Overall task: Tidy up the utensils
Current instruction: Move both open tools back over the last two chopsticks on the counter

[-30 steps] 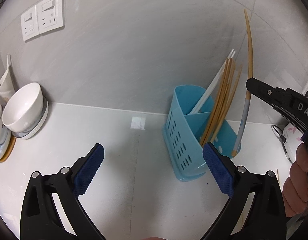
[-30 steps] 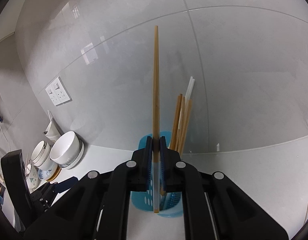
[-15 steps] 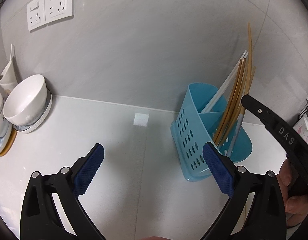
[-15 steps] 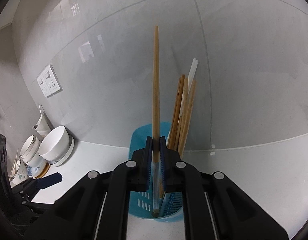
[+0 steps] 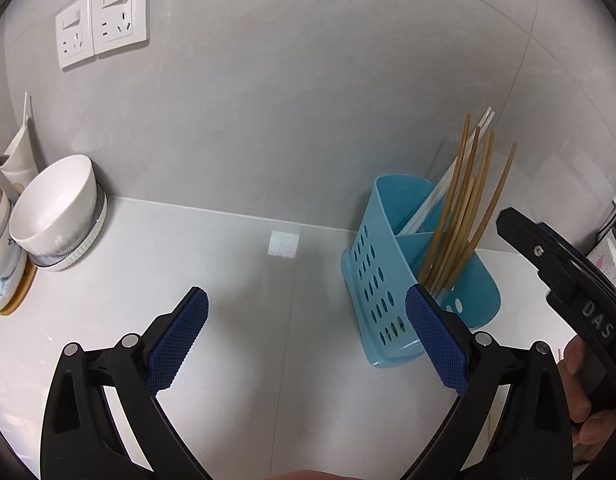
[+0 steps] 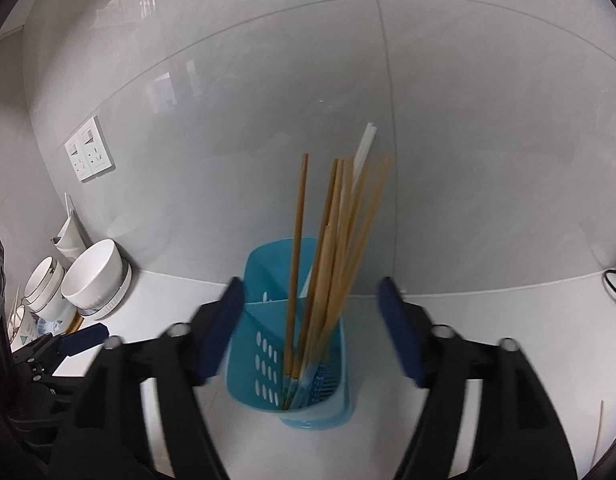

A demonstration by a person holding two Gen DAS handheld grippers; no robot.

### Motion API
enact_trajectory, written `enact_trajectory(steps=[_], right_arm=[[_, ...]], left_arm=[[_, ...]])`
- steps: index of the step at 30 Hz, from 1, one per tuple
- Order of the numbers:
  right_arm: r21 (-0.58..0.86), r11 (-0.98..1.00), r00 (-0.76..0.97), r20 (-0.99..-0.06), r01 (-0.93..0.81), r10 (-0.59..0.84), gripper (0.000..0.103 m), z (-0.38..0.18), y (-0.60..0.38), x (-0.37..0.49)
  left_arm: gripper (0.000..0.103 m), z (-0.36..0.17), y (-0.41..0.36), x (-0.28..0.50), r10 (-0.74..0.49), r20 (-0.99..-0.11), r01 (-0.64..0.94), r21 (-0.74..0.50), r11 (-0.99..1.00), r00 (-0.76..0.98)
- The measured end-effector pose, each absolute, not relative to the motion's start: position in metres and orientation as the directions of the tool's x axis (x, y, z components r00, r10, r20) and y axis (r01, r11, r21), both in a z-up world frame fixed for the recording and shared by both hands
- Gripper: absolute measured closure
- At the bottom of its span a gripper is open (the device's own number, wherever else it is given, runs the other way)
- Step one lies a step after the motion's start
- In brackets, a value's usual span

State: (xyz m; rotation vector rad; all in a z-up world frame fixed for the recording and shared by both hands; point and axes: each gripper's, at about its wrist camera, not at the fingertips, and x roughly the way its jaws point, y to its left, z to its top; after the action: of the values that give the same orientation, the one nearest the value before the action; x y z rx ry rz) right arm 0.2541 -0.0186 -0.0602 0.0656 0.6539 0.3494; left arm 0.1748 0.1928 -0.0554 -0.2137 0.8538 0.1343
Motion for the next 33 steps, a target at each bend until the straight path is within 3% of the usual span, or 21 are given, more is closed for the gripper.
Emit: enact_trajectory(steps=[5, 33], right_arm=[[0.13, 0.96, 0.752, -0.598, -0.248, 0.275, 0.008, -0.055, -0.036, 0.245], [-0.012, 0.997, 0.687, -0.725, -0.071, 0.04, 0.008, -0.078, -0.187, 0.155]], left_arm=[[0.006, -0.049, 0.184, 0.169, 0.033, -0.75, -0.192, -0.126, 0.973, 0.661], [0.006, -0.059, 0.052, 0.119, -0.127, -0.803, 0.009, -0.15, 0.989, 0.582]])
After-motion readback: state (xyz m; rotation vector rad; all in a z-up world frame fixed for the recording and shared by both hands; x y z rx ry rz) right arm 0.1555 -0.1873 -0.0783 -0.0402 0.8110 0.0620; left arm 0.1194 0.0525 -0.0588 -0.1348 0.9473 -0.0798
